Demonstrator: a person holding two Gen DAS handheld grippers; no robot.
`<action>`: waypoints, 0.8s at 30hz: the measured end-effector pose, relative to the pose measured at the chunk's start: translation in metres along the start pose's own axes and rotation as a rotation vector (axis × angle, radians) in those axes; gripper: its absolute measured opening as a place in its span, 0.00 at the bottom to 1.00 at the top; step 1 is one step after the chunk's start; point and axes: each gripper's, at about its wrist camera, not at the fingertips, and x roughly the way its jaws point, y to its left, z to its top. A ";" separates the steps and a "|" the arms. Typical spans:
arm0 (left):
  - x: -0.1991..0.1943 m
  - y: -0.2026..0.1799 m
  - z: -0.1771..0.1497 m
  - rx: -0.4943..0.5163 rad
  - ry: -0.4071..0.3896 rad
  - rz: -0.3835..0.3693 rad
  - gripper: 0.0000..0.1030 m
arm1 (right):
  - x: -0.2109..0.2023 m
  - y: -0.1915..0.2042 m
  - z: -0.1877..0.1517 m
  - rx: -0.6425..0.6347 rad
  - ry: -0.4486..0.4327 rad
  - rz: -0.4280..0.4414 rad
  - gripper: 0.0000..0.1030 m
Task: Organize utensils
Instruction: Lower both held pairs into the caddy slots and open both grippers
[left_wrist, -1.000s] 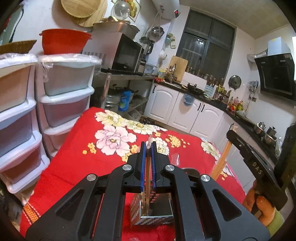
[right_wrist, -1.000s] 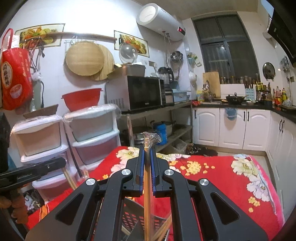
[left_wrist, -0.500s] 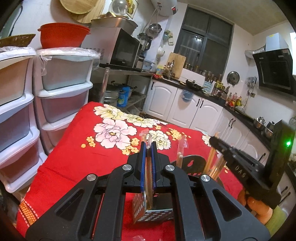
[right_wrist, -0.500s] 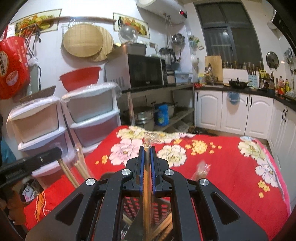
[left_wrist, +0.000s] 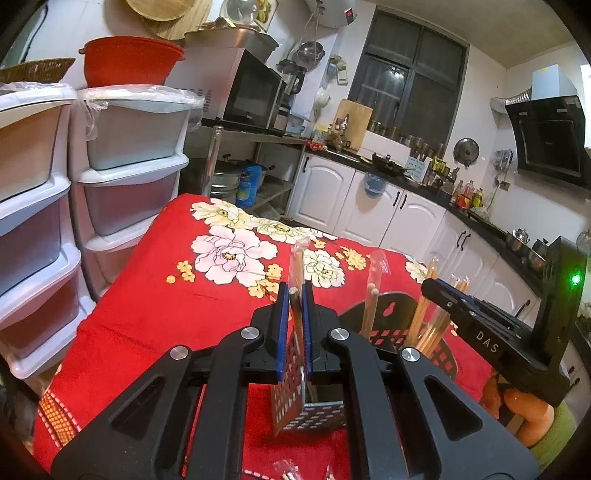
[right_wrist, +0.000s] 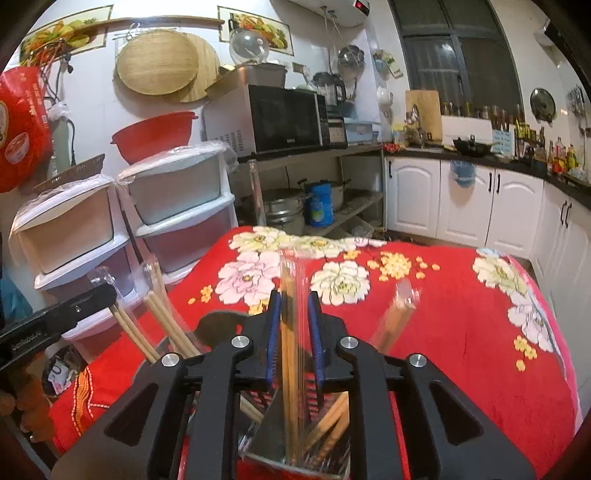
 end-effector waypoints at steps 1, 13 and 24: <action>0.000 0.000 -0.001 0.002 0.002 0.002 0.02 | 0.000 -0.001 -0.002 0.003 0.007 -0.003 0.19; -0.010 0.000 -0.012 0.011 0.023 0.013 0.29 | -0.020 -0.015 -0.019 0.053 0.038 -0.004 0.39; -0.022 0.006 -0.019 -0.009 0.029 0.020 0.57 | -0.043 -0.021 -0.026 0.070 0.030 -0.001 0.53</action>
